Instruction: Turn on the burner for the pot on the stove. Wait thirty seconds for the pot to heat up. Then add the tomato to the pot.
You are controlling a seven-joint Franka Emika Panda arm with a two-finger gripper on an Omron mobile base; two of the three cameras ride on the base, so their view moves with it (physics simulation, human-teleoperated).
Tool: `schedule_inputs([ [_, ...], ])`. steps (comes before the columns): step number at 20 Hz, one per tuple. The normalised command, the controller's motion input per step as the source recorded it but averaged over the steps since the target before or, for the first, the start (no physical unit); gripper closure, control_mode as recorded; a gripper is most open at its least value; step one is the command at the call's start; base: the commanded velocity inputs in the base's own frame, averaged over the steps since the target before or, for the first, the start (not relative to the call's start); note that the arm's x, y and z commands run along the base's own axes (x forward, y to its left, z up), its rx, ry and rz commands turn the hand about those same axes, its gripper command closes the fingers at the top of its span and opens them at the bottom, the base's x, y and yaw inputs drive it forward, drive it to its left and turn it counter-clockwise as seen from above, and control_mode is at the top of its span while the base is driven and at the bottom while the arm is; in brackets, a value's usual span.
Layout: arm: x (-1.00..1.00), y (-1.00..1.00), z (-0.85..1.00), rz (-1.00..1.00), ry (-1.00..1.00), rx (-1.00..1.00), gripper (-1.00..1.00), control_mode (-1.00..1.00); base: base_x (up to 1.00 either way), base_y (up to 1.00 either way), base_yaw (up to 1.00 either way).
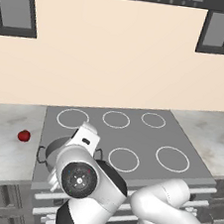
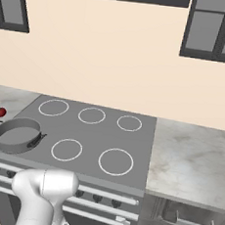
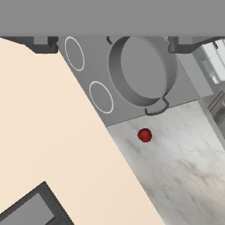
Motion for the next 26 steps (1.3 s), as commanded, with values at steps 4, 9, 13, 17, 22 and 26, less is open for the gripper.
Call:
schedule_inputs([
  [4, 0.00, 0.00, 0.00, 0.00, 0.00, 0.00, -1.00, -1.00, 0.00, 0.00, 0.00],
  [9, 0.00, 0.00, 0.00, 0.00, 0.00, 0.00, -1.00, -1.00, 0.00, 0.00, 0.00],
  [13, 0.00, 0.00, 0.00, 0.00, 0.00, 0.00, -1.00, -1.00, 0.00, 0.00, 0.00],
  [17, 0.00, 0.00, 0.00, 0.00, 0.00, 0.00, -1.00, -1.00, 0.00, 0.00, 0.00],
  [22, 0.00, 0.00, 0.00, 0.00, 0.00, 0.00, -1.00, -1.00, 0.00, 0.00, 0.00],
  [26, 0.00, 0.00, 0.00, 0.00, 0.00, 0.00, -1.00, -1.00, 0.00, 0.00, 0.00],
])
